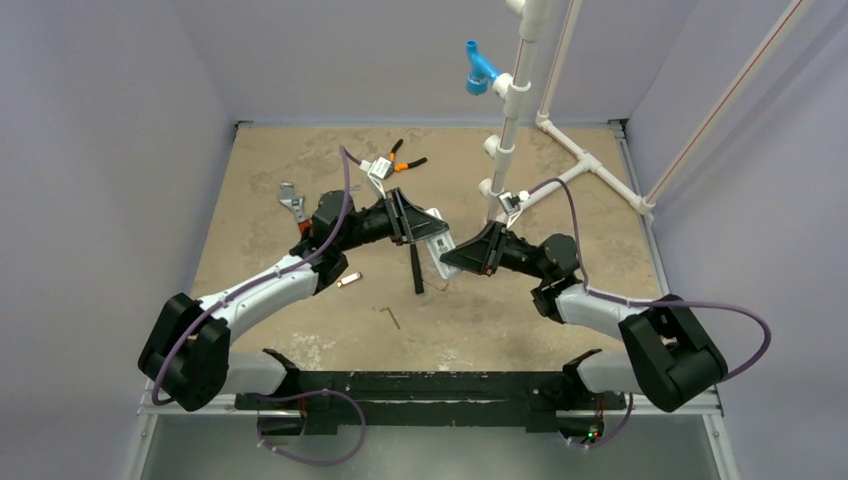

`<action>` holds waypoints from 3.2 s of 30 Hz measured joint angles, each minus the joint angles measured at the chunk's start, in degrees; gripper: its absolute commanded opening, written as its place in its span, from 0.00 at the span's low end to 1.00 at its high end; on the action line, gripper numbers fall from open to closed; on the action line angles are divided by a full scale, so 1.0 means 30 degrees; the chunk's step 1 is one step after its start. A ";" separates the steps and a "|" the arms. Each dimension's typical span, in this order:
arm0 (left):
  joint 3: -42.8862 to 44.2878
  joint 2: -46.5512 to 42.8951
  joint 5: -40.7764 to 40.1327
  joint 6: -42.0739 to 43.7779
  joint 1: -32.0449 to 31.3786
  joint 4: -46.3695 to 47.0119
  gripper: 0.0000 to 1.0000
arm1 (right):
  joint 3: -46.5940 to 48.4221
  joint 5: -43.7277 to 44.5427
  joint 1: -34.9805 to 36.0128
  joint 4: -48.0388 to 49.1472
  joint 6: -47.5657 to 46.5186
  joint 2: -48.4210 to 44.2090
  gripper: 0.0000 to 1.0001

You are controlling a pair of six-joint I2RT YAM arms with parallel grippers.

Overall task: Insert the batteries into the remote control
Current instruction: Turn over the remote control at the center of the board.

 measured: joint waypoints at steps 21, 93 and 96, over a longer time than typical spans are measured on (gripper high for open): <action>0.1938 -0.1180 -0.2484 0.2674 -0.0007 -0.7133 1.00 | 0.1341 0.3402 0.0073 -1.2167 -0.7737 -0.5566 0.00; 0.1632 -0.2361 -0.1282 0.2106 0.3534 -0.8947 1.00 | 0.7672 2.4990 0.8058 -2.9849 -1.5125 0.3650 0.46; 0.1632 -0.2368 -0.1282 0.2113 0.3534 -0.9056 1.00 | 0.7672 2.4873 0.8080 -2.9827 -1.5110 0.3621 0.54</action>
